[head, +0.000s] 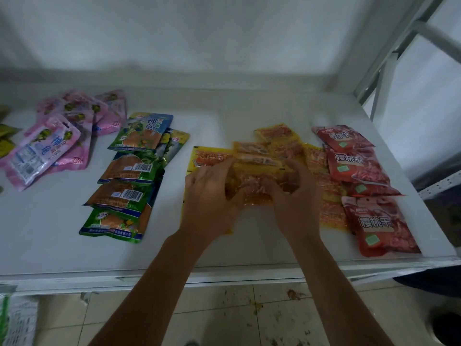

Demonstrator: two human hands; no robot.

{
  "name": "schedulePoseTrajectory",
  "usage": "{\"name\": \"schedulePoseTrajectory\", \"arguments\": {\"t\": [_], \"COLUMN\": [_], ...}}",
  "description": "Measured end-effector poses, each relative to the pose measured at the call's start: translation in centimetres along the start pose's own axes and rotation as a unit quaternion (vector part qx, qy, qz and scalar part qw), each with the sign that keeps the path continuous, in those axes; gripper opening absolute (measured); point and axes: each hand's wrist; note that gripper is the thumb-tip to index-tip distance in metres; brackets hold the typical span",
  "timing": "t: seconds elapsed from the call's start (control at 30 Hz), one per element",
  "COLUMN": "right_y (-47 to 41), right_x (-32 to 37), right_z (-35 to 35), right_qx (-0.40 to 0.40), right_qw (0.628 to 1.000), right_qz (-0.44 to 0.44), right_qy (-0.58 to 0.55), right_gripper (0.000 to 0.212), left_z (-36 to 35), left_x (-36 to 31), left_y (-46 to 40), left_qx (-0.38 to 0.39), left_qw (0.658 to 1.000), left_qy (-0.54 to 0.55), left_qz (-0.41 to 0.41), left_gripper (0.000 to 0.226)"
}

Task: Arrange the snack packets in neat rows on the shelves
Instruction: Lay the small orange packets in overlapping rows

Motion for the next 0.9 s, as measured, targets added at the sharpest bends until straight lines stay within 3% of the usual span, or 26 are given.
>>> {"name": "schedulePoseTrajectory", "arguments": {"t": [0.1,0.17,0.23,0.27,0.33,0.4,0.53,0.67,0.8,0.9], "right_y": [-0.3,-0.1,-0.1,-0.2,-0.5,-0.9,-1.1,-0.7,-0.4,-0.6], "right_x": [-0.7,-1.2,-2.0,-2.3,-2.5,-2.4,-2.6,-2.9,-3.1,-3.1], "right_z": [-0.5,-0.7,-0.9,-1.0,-1.1,-0.9,-0.6,-0.8,-1.1,-1.2], "right_qx": [0.037,0.065,0.058,0.060,0.072,0.077,0.094,0.083,0.076,0.069], "right_qw": [0.995,0.988,0.993,0.995,0.995,0.994,0.991,0.990,0.990,0.988], "right_qz": [-0.025,-0.031,0.007,0.033,0.059,0.060,0.046,0.068,0.080,0.062], "right_qy": [-0.095,-0.140,-0.106,-0.074,-0.036,-0.057,-0.087,-0.096,-0.083,-0.120], "right_gripper": [0.048,0.040,0.023,0.012,0.031,0.037,0.016,0.038,0.031,0.025], "left_z": [0.4,0.3,-0.1,-0.2,-0.5,-0.6,-0.3,-0.3,-0.4,-0.4], "left_x": [-0.7,-0.6,-0.5,-0.5,-0.5,-0.2,-0.3,-0.5,-0.2,-0.2], "left_y": [-0.6,-0.9,-0.9,-0.8,-0.6,-0.5,-0.5,-0.4,-0.2,-0.1], "left_qx": [-0.036,-0.067,-0.093,-0.104,-0.122,-0.124,-0.103,-0.087,-0.078,-0.088], "left_qw": [0.980,0.966,0.953,0.948,0.940,0.933,0.931,0.943,0.952,0.947], "left_qy": [0.185,0.228,0.257,0.268,0.280,0.305,0.326,0.309,0.287,0.303], "left_qz": [0.064,0.101,0.130,0.140,0.149,0.148,0.127,0.088,0.067,0.063], "left_gripper": [0.055,0.054,0.049,0.044,0.032,0.023,0.011,0.026,0.002,0.012]}}
Point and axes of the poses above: each hand's wrist, its own y-axis away from the middle knuckle, its own z-axis out of the back of the hand, x = y × z, and after that the axes turned 15 degrees about -z, right-handed
